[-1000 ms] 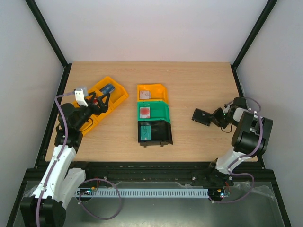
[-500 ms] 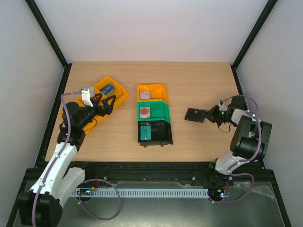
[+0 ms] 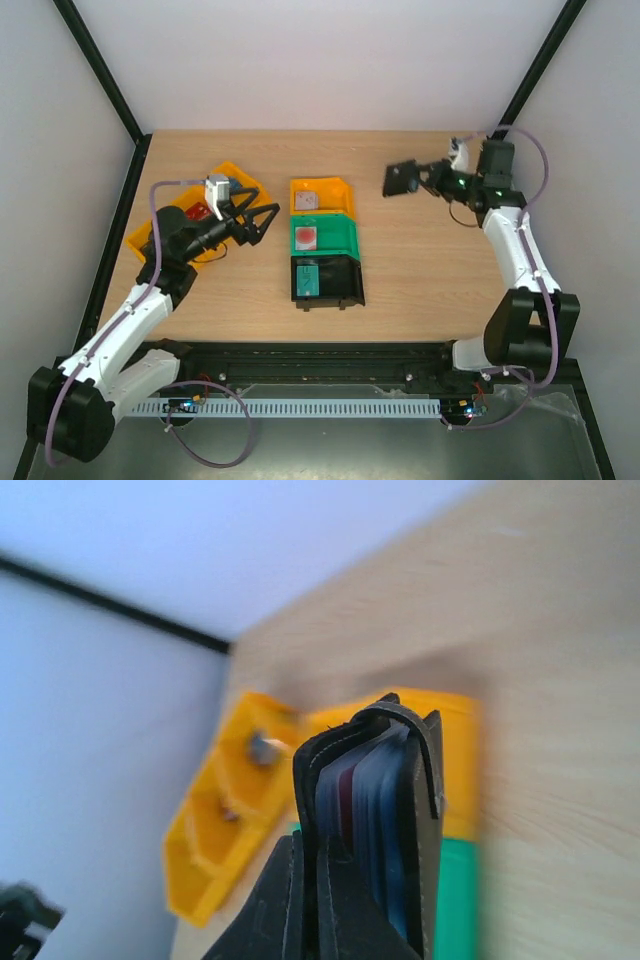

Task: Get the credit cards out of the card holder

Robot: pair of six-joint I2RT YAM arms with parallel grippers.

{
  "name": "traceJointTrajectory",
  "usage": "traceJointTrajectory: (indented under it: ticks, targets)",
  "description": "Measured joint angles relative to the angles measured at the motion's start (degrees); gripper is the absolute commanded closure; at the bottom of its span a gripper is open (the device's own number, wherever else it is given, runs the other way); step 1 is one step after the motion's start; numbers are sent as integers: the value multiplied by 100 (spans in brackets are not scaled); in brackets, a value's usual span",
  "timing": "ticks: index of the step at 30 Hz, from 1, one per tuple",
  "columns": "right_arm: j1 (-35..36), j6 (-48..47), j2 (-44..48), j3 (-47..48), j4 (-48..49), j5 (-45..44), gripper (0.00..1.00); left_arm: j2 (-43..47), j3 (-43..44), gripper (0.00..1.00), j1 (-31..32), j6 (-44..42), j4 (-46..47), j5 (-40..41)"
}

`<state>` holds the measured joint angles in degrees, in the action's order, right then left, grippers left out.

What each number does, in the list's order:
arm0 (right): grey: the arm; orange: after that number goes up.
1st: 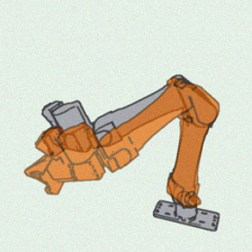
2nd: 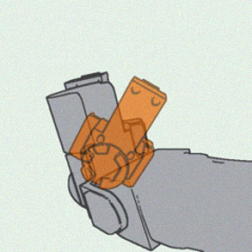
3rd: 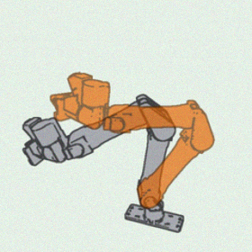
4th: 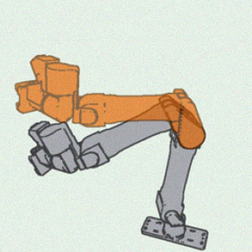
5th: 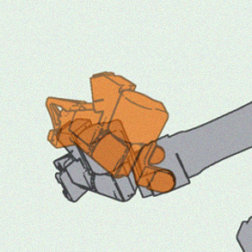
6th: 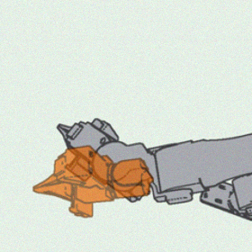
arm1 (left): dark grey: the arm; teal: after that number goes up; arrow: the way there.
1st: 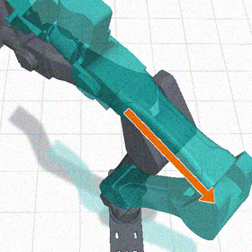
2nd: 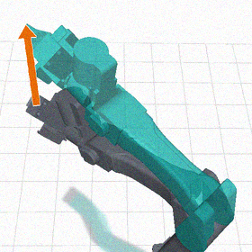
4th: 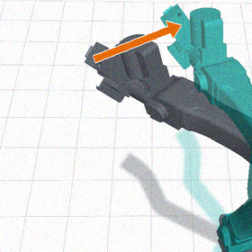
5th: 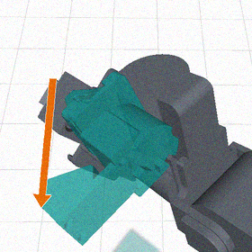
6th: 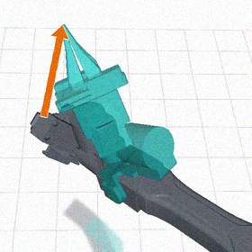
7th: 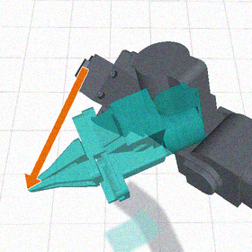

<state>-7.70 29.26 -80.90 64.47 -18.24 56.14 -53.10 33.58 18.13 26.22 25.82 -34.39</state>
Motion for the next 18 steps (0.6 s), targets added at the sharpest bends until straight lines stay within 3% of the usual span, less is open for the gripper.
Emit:
traceJointTrajectory:
  ticks: [3, 8, 13, 18]
  targets:
    - [710, 396, 188, 531, 505, 151, 98, -61, 339, 0, 4, 271, 459, -232]
    - [2175, 1217, 422, 1113, 2286, 514, 98, -61, 748, 1, 33, 459, 920, -658]
    - [3418, 1176, 306, 1880, 2938, 570, 98, 70, 824, 0, -87, 461, 966, -903]
    - [4085, 1235, 243, 1902, 3521, 785, 99, 205, 1049, 5, -205, 540, 977, -1086]
